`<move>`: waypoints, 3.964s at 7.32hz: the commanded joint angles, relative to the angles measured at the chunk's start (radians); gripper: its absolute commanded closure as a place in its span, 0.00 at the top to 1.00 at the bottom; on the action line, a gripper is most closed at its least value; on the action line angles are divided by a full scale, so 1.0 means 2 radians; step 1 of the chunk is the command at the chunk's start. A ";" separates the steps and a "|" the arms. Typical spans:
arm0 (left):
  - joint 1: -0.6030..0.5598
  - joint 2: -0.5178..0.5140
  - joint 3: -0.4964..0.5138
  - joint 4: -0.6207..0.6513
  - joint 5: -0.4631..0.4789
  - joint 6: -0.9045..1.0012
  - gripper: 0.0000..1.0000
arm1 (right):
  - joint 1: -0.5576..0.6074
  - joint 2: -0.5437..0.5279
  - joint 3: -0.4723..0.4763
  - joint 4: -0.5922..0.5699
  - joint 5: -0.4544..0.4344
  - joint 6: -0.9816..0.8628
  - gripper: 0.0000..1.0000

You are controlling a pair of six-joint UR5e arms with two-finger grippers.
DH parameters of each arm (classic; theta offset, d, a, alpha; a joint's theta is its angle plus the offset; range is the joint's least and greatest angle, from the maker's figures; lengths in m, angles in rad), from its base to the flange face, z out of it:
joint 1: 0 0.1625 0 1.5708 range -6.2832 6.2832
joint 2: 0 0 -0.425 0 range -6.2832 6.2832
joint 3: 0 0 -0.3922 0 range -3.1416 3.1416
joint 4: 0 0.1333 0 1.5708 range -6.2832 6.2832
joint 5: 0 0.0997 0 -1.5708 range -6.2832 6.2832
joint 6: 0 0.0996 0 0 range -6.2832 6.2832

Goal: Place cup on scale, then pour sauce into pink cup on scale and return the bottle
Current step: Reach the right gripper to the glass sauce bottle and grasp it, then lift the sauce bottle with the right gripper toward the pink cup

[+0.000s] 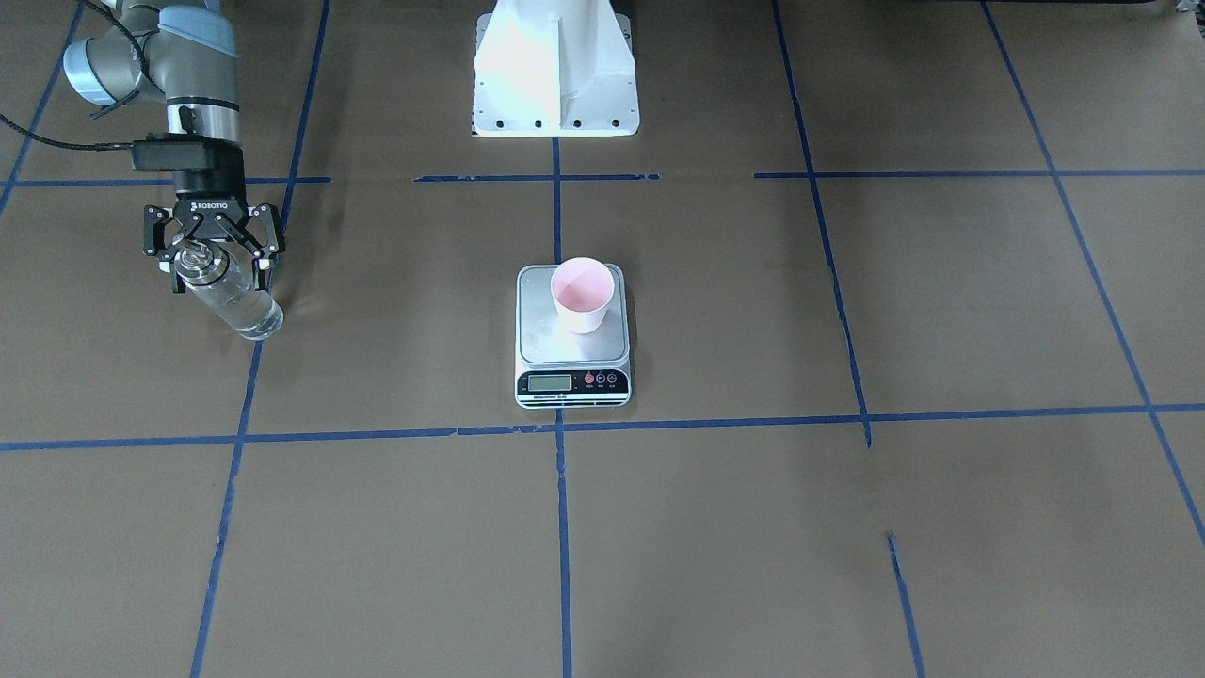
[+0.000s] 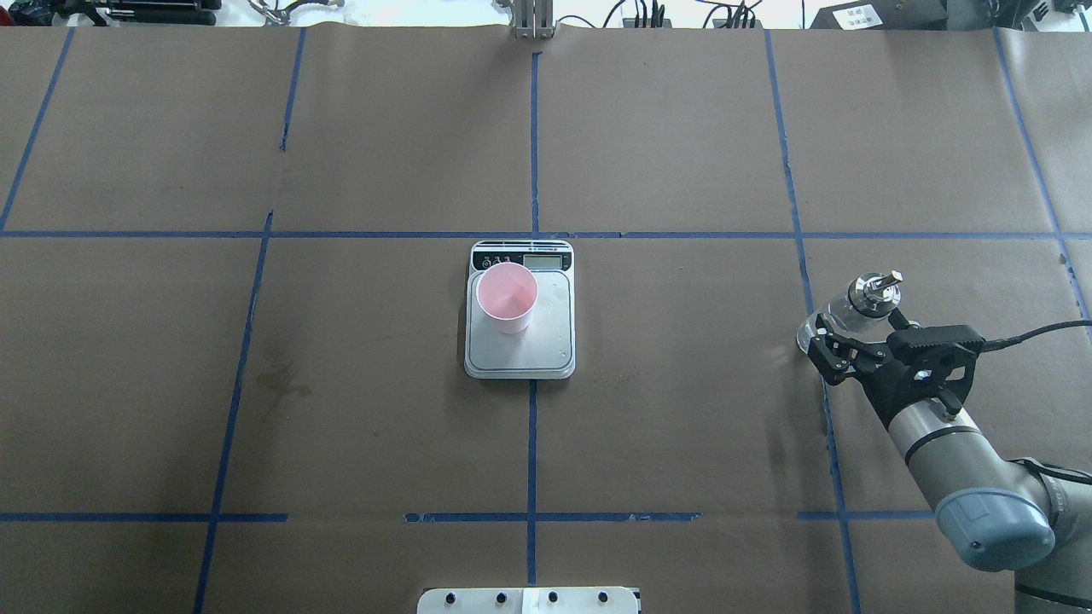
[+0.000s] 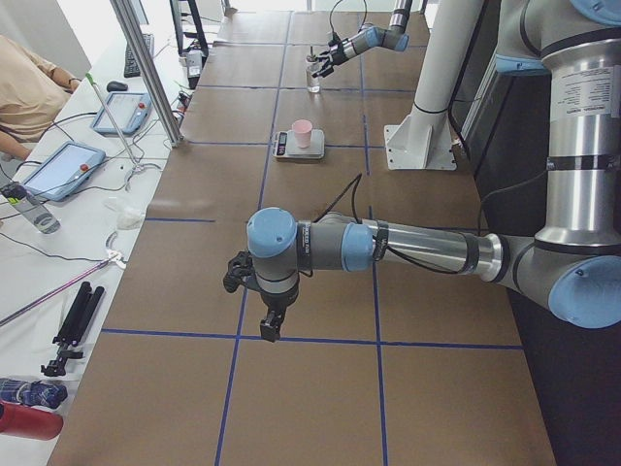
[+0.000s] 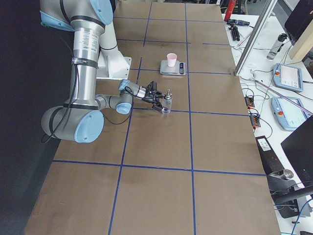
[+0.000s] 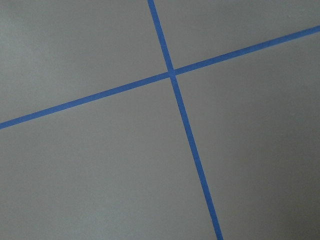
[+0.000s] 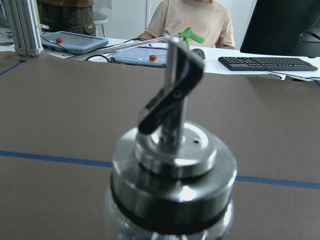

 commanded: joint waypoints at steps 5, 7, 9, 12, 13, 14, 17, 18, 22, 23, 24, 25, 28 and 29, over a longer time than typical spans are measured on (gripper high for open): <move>0.000 0.000 0.000 0.000 0.000 0.001 1.00 | -0.002 0.027 -0.032 0.003 -0.015 0.000 0.94; 0.000 0.000 0.000 0.000 0.000 0.001 1.00 | -0.002 0.027 -0.033 0.002 -0.015 0.000 0.81; 0.000 0.000 -0.002 0.000 0.000 0.000 1.00 | -0.002 0.027 -0.032 0.004 -0.018 0.000 0.08; 0.000 0.000 -0.003 -0.001 0.000 0.000 1.00 | -0.002 0.026 -0.028 0.077 -0.055 -0.018 0.00; 0.000 -0.001 -0.003 -0.001 0.000 0.000 1.00 | -0.003 0.029 -0.024 0.077 -0.065 -0.055 0.00; 0.000 -0.001 -0.003 -0.001 0.000 0.000 1.00 | -0.003 0.043 -0.019 0.079 -0.070 -0.105 0.00; 0.000 -0.001 -0.004 0.000 0.000 0.000 1.00 | -0.004 0.111 -0.012 0.077 -0.067 -0.243 0.00; 0.000 -0.001 -0.004 -0.001 0.000 0.000 1.00 | -0.001 0.135 -0.017 0.074 -0.064 -0.244 0.00; 0.000 0.000 -0.004 -0.001 0.000 0.000 1.00 | 0.012 0.141 -0.019 0.049 -0.053 -0.245 0.00; 0.000 0.000 -0.004 -0.001 0.000 0.001 1.00 | 0.010 0.163 -0.018 0.006 -0.055 -0.245 0.00; 0.000 0.000 -0.004 -0.001 0.000 0.001 1.00 | 0.007 0.189 -0.016 -0.085 -0.067 -0.245 0.00; 0.000 0.000 -0.004 -0.001 0.000 0.001 1.00 | 0.006 0.238 -0.018 -0.155 -0.071 -0.252 0.00; -0.001 0.001 -0.001 -0.001 0.000 0.001 1.00 | -0.007 0.323 -0.017 -0.349 -0.106 -0.263 0.00; -0.001 0.002 -0.001 -0.001 0.000 0.001 1.00 | -0.010 0.346 -0.017 -0.435 -0.113 -0.263 0.00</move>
